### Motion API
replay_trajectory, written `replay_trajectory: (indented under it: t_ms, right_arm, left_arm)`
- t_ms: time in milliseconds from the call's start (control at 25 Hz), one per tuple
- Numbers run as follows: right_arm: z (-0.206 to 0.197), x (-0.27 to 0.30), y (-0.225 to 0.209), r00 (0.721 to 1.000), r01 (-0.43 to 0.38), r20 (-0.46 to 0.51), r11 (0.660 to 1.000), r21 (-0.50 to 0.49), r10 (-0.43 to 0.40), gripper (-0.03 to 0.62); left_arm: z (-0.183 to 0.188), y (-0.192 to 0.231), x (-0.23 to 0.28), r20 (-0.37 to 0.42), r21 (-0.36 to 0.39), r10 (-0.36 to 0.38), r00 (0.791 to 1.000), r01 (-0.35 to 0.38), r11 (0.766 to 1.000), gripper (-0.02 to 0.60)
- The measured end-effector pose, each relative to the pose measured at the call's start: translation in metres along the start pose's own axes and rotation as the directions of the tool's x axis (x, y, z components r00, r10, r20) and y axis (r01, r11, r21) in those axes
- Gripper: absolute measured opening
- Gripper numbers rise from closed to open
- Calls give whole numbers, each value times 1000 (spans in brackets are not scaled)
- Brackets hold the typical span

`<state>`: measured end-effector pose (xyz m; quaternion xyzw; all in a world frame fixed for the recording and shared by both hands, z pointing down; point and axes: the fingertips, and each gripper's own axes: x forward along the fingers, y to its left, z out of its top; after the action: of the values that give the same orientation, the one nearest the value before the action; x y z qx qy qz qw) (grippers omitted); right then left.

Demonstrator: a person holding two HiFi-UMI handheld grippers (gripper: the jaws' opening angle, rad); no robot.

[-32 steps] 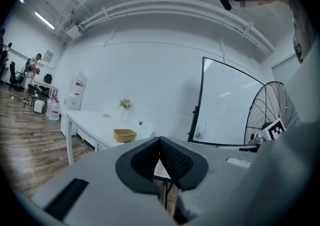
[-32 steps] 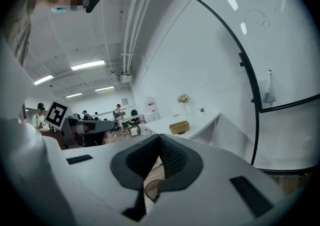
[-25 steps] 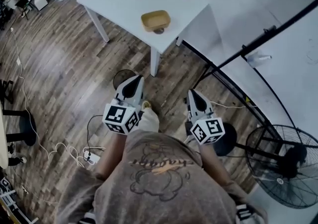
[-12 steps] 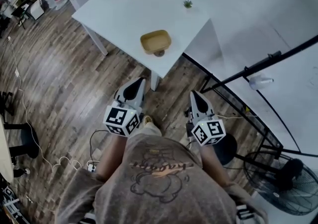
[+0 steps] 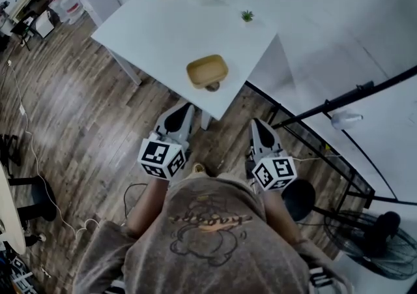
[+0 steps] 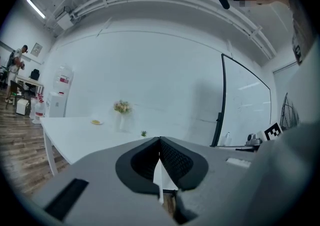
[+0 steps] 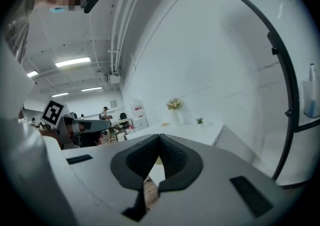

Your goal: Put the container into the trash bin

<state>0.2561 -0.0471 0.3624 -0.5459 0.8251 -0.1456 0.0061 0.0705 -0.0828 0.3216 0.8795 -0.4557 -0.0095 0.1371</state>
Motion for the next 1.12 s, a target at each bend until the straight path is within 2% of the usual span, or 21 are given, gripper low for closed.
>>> replay_trajectory:
  t_ms: [440,960,1120]
  right_arm:
    - [12,26,-10,1000,10,-14,1000,-6,-10,-8]
    - [28,73,-28,998,-58,-24,998,-23,57,-8]
    - [28,85,-29,997,-72,-28,997,-19,71,-8]
  left_arm:
    - [9,11,25,-6,7,-9,1000,9,1000,5]
    - [20,29,60,11,-3,44,999,-44,999,5]
    - [18,36,66,10,-29,44,999,-43,999,5]
